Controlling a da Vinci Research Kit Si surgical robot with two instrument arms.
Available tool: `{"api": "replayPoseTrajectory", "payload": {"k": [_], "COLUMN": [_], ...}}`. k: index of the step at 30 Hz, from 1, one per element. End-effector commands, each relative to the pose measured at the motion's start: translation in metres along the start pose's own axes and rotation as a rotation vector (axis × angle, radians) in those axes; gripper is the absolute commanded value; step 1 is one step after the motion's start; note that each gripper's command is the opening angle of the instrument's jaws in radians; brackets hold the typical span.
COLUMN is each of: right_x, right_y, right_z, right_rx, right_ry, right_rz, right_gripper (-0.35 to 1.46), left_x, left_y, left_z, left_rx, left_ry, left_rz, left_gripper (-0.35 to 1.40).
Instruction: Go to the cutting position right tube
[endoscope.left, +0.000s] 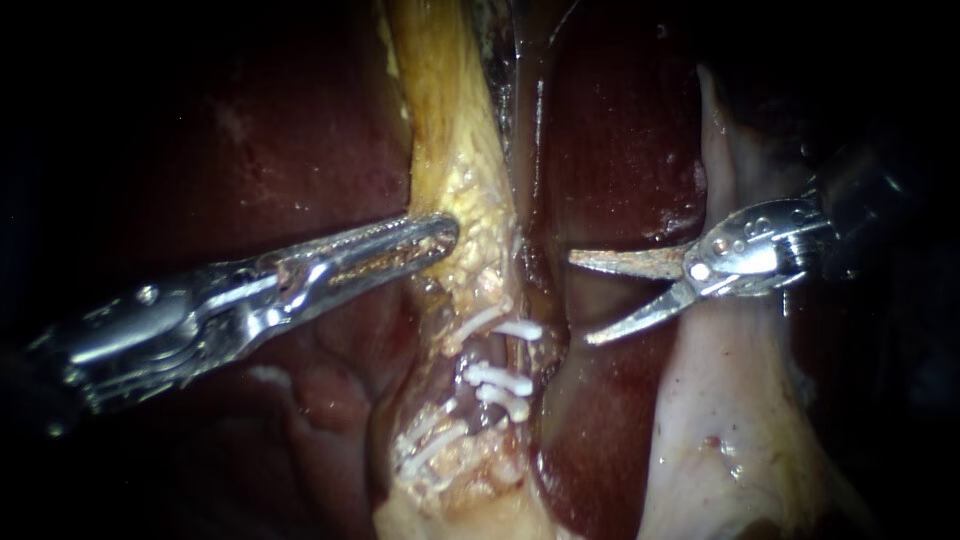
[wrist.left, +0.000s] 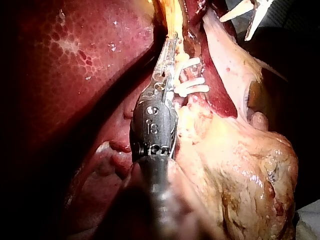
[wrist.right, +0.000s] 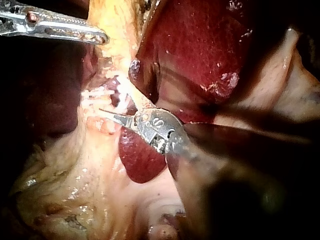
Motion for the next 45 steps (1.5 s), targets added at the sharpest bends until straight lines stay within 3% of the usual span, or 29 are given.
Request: {"api": "replayPoseTrajectory", "payload": {"k": [1,4,8,12,18,22,28,45], "right_x": [-0.0001,-0.0007,-0.0027,-0.0052,-0.0088,-0.0105,-0.0114,-0.0106], "right_y": [-0.0003,-0.0013,-0.0035,-0.0053,-0.0063,-0.0059,-0.0039,-0.0019], "right_z": [0.0002,0.0008,0.0032,0.0061,0.0097,0.0108,0.0114,0.0143], "right_rx": [0.011,0.059,0.142,0.215,0.27,0.284,0.277,0.268], "right_ry": [0.003,0.012,-0.052,-0.092,-0.145,-0.163,-0.169,-0.109], "right_rz": [-0.001,0.031,0.123,0.211,0.326,0.379,0.439,0.541], "right_gripper": [1.43,1.43,1.43,1.4,1.38,1.35,1.3,1.3], "left_x": [0.0,-0.0002,-0.0012,-0.0021,-0.0031,-0.0038,-0.0048,-0.0048], "left_y": [0.0,0.0001,0.0005,0.001,0.0009,0.0002,-0.0008,-0.001], "left_z": [-0.0001,-0.001,-0.0037,-0.0065,-0.0097,-0.0116,-0.0134,-0.0138], "left_rx": [0.001,0.006,-0.002,-0.008,-0.012,-0.01,-0.009,-0.009], "left_ry": [0.0,0.003,0.007,-0.016,-0.044,-0.059,-0.076,-0.079], "left_rz": [0.0,0.0,-0.003,-0.007,-0.015,-0.022,-0.031,-0.032], "left_gripper": [-0.35,-0.35,-0.35,-0.35,-0.35,-0.35,-0.35,-0.35]}}
